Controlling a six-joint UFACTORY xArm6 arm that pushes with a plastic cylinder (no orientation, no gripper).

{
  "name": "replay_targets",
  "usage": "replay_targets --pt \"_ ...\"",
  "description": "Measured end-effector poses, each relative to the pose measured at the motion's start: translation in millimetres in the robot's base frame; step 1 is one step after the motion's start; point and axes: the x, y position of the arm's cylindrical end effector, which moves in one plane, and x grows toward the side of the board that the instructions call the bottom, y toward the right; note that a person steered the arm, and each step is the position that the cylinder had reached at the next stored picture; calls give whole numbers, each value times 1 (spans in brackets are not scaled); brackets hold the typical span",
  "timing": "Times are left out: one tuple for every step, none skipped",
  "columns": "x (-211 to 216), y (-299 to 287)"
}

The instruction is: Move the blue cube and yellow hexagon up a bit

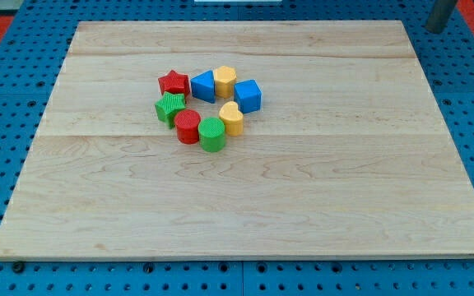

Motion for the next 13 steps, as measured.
replay_targets --pt "13 3" --pt "54 3" --pt "99 2" --pt "135 -6" --pt "141 -7" --pt "152 -51" --pt "151 -130" --pt "151 -188" --pt "177 -236" --pt "189 -290" --pt "187 -334" --pt "163 -336" --pt "162 -327"
